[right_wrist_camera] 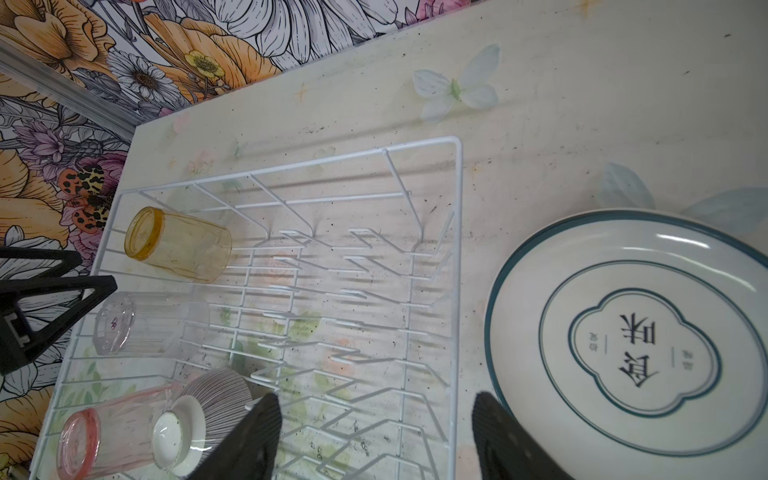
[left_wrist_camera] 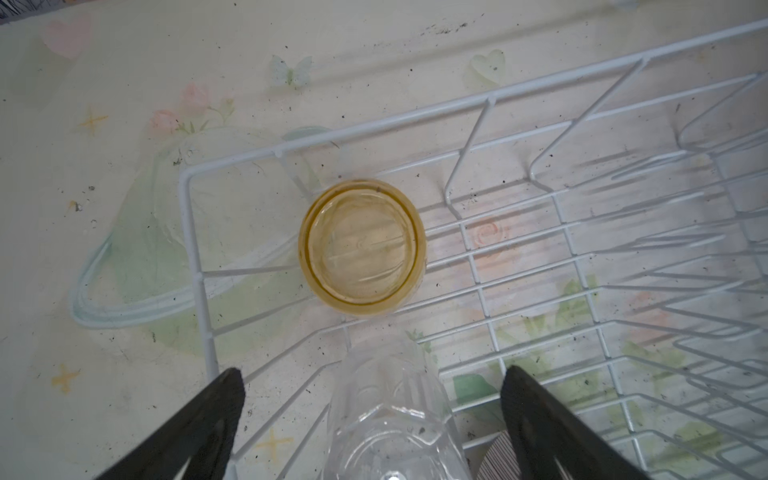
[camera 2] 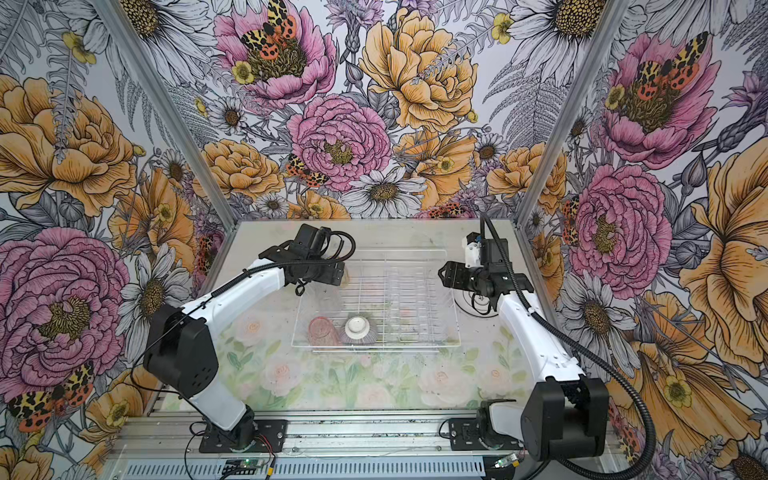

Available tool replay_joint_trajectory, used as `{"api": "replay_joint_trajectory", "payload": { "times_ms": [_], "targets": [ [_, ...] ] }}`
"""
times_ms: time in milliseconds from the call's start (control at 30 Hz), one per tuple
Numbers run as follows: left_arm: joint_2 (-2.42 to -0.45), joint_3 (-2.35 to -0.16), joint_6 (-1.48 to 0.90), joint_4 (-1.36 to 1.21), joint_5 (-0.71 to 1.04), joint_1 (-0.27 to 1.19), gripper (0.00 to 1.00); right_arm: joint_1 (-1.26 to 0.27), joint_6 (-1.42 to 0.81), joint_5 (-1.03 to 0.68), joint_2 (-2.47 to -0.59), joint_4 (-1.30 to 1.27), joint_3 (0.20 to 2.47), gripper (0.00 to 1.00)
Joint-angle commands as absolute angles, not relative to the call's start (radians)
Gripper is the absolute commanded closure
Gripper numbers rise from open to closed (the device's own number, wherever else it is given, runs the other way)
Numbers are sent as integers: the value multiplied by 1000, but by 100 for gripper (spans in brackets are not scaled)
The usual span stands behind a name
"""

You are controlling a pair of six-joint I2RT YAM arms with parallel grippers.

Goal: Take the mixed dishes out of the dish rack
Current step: 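Lower the left gripper around the yellow ribbed glass in the rack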

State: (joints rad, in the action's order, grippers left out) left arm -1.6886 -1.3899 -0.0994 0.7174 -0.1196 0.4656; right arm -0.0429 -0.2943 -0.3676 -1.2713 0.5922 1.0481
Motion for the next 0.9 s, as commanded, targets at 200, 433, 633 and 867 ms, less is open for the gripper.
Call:
{"api": "replay_joint_trajectory", "payload": {
  "times_ms": [200,433,633,867],
  "targets": [
    [-1811,-1507,-50,762,-37,453,11,-51,-298,-373,-1292,552,1028,25],
    [-1904,-1580,-40,809,-61,444,13,-50,-297,-365,-1293,546,1024,25],
    [-1945,-1616,-30,824,-80,441,14,-51,-294,-361,-1306,541,1019,25],
    [-1957,-1640,-31,820,-97,443,15,-51,-294,-359,-1328,528,1016,25]
  ]
}}
